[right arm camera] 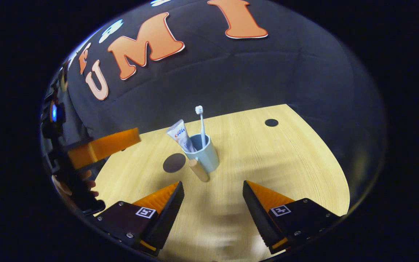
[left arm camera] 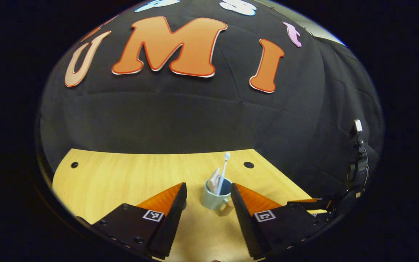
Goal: Put the toothbrush and toothpaste on the desktop into the cup, then pick up the cup and place it on the coaster on the desktop.
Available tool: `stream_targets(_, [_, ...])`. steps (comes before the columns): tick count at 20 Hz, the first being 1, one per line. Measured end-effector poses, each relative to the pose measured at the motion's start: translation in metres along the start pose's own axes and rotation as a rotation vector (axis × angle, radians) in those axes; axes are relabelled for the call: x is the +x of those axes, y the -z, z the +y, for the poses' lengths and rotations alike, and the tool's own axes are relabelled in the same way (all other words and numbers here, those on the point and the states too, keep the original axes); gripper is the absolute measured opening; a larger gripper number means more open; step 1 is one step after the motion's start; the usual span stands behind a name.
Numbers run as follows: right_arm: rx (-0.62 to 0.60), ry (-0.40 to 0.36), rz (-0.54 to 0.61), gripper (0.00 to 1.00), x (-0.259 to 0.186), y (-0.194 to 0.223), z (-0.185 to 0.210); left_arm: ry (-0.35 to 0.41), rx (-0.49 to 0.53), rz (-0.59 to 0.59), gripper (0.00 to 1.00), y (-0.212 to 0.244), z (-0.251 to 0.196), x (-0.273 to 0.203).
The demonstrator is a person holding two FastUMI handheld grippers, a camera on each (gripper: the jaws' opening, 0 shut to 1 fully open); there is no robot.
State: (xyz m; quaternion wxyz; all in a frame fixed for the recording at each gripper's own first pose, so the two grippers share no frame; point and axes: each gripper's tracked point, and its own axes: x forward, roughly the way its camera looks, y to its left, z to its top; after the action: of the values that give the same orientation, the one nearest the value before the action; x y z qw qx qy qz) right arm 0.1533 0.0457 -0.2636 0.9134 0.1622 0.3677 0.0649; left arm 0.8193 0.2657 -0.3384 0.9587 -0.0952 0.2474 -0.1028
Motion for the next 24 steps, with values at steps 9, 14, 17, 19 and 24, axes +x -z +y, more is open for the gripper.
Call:
stream_targets(9, [-0.059,0.027,0.143,0.98,0.060,-0.008,0.018,-0.192,-0.040,0.030,0.96,0.015,0.085,-0.072])
stream_targets(14, [-0.085,0.084,0.251,0.96,0.088,-0.005,0.016,-0.270,-0.049,0.054,0.95,0.031,0.117,-0.099])
stream_targets(17, [-0.100,0.099,0.312,0.92,0.103,-0.002,0.018,-0.311,-0.019,0.070,0.95,0.036,0.134,-0.114])
stream_targets(19, [-0.121,0.112,0.357,0.88,0.113,0.005,0.020,-0.327,0.005,0.064,0.95,0.036,0.140,-0.120])
stream_targets(24, [-0.147,0.141,0.439,0.81,0.129,0.013,0.024,-0.362,0.040,0.059,0.95,0.039,0.151,-0.132])
